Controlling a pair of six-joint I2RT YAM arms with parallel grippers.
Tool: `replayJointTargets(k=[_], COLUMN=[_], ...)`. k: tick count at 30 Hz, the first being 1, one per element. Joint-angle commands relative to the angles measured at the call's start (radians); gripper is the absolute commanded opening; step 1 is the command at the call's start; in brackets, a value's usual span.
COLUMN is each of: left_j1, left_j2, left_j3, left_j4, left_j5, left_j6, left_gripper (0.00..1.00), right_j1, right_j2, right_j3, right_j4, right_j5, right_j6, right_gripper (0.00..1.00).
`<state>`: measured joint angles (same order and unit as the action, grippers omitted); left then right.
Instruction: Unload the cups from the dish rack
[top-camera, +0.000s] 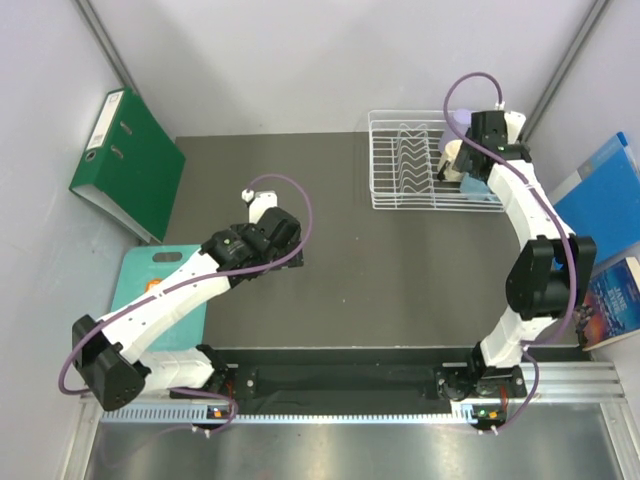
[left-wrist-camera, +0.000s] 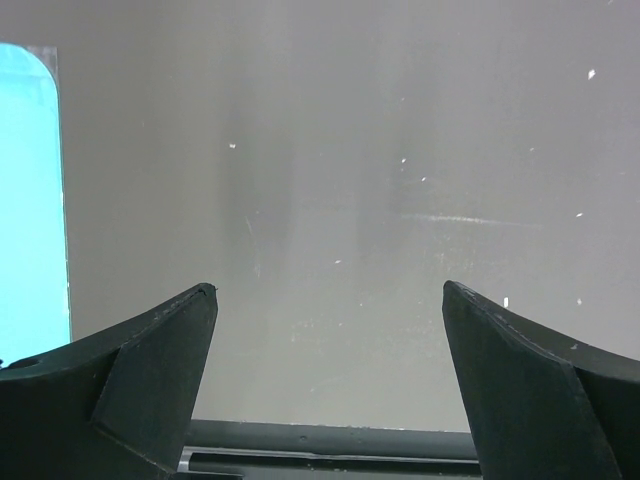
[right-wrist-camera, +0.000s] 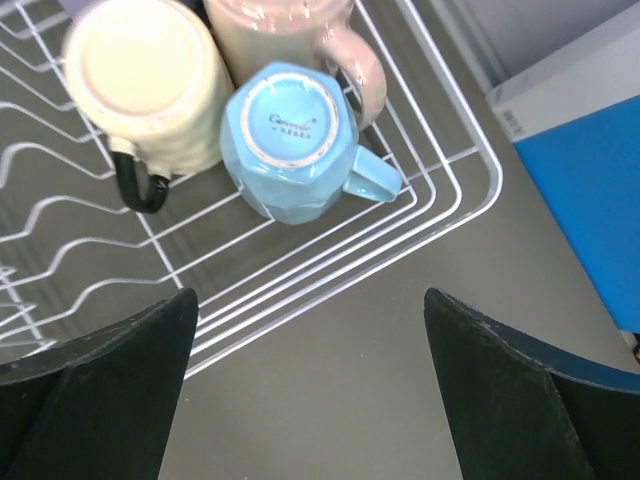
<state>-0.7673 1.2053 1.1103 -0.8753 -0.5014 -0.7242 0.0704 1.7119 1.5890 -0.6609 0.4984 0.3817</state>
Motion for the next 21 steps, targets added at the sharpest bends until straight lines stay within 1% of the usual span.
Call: replayJointTargets(k=[1, 6, 7, 10, 11, 16, 21], left_j1=[0.000, 0.002, 0.000, 0.000, 0.000, 0.000, 0.000], left_j2=[0.026, 0.076, 0.080, 0.108, 0.118, 0.145, 0.155], left_j3=[-0.015, -0.014, -0.012, -0.003, 0.000, 0.002, 0.000], left_j4=[0.012, 0.016, 0.021, 0.024, 0.024, 0.025, 0.041], left_j5=[0.001, 0.009, 0.012, 0.014, 0.012, 0.004, 0.003], left_j6=[-0.020, -0.040, -0.040, -0.043, -0.046, -0.055, -0.066], left_gripper=[0.99, 0.99, 0.99, 0.99, 0.99, 0.99, 0.99], right_j1=[-0.030, -0.063, -0.105, -0.142, -0.149, -0.159, -0.159], right_j2=[0.003, 0.041, 0.057, 0.084, 0.095, 0.149, 0.144], right_j3=[-0.030, -0.015, -0.002, 0.012, 0.017, 0.054, 0.094], right_j4=[0.069, 0.099, 0.099, 0.116, 0.119, 0.121, 0.110], right_j5=[-0.026, -0.081, -0.086, -0.121, -0.142, -0.144, -0.192], right_j6=[-0.009, -0.015, -0.015, -0.014, -0.021, -0.029, 0.017], right_gripper=[0.93, 0.91, 0.91, 0.90, 0.90, 0.90, 0.92])
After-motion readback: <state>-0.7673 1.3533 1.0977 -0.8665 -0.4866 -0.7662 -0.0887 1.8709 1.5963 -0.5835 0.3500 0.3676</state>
